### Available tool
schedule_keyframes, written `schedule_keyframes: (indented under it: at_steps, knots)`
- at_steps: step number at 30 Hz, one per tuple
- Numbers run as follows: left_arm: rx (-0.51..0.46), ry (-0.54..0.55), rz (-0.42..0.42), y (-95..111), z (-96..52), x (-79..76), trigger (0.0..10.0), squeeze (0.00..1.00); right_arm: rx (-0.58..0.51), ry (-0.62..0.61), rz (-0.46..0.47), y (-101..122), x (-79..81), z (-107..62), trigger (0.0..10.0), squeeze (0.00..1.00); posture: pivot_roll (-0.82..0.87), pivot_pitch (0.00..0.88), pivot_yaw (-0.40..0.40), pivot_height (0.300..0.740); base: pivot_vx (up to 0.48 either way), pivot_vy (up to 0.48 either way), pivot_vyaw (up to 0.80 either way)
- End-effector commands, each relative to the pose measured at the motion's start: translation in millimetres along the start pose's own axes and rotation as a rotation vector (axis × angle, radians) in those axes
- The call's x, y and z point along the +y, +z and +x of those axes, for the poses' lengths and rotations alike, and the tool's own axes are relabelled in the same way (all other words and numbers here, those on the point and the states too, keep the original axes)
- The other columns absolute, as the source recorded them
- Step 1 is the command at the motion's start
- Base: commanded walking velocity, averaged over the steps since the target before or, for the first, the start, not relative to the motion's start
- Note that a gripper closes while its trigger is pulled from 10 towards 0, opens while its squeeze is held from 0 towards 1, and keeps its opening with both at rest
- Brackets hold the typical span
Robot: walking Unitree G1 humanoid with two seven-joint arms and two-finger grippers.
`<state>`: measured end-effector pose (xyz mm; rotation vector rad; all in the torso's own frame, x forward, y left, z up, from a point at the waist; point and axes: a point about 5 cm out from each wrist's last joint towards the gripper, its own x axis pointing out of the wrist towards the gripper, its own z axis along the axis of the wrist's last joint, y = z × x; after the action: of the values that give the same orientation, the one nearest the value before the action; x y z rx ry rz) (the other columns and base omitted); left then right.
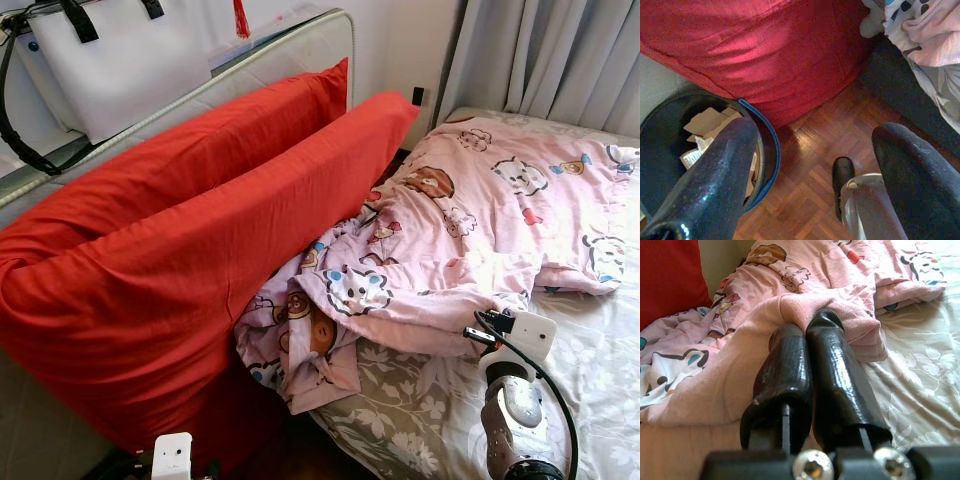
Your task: Clean up the room
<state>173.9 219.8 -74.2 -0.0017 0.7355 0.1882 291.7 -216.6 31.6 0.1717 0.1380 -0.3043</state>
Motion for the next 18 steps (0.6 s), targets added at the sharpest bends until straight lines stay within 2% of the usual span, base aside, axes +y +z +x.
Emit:
schedule_keyframes:
  at_steps: [1, 18]
  knots:
    - [0.027, 0.011, 0.019, -4.8, -1.8, 8.1, 10.0, 0.00, -0.023, 0.008, -0.006, 4.8, 3.2, 2.1, 10.0, 0.00, -0.06, 0.068, 0.058, 0.740, 0.000, 0.000, 0.00]
    - [0.025, 0.008, 0.021, -5.3, -2.2, 8.5, 10.0, 0.00, -0.051, -0.046, -0.016, 10.5, -4.7, 4.0, 10.0, 0.00, -0.06, 0.059, 0.061, 0.740, 0.000, 0.000, 0.00]
